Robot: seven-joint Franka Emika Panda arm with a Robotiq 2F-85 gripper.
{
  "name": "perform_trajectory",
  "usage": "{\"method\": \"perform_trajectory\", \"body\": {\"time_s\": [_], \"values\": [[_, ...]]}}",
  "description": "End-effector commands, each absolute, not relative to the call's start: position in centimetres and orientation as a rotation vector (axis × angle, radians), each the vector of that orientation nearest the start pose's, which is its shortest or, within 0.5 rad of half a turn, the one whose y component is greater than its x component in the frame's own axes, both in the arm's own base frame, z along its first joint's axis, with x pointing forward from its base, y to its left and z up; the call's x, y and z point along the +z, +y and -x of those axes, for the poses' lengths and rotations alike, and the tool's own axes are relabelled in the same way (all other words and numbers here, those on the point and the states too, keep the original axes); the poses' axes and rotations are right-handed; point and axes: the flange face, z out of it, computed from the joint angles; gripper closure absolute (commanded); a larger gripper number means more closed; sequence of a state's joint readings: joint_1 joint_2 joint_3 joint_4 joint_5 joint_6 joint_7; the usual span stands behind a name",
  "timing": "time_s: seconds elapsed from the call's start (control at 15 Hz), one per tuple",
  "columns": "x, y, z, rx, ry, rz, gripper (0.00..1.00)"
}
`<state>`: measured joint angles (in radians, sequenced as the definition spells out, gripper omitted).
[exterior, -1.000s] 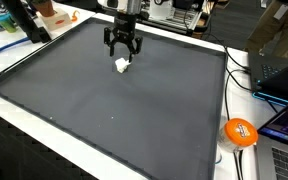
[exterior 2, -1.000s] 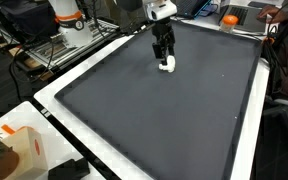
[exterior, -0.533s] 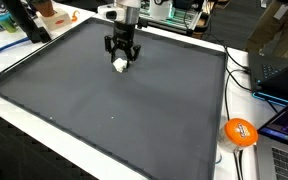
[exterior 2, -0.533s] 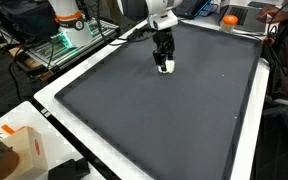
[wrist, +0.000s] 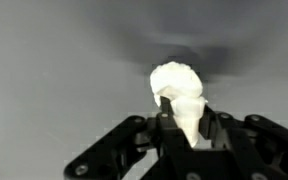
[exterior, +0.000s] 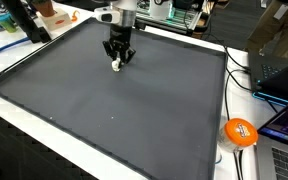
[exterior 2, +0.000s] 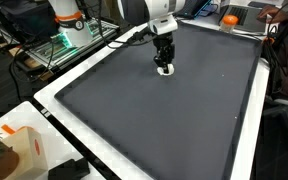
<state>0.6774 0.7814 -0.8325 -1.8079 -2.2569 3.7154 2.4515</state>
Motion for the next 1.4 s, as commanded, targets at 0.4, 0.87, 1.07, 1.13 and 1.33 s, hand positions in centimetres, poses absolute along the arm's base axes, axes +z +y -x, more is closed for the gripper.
{"method": "perform_trajectory", "body": {"time_s": [0.4, 0.87, 1.07, 1.13, 1.33], "values": [[21.4, 4.4, -52.7, -0.416, -0.149, 3.149, 0.63], [23.7, 5.4, -52.5, -0.390, -0.186, 3.079, 0.19], [23.6, 4.9, -52.6, -0.422, -0.192, 3.121, 0.00], [23.2, 4.6, -52.7, -0.421, -0.190, 3.143, 0.00], [21.6, 4.1, -53.2, -0.468, -0.193, 3.214, 0.00]]}}
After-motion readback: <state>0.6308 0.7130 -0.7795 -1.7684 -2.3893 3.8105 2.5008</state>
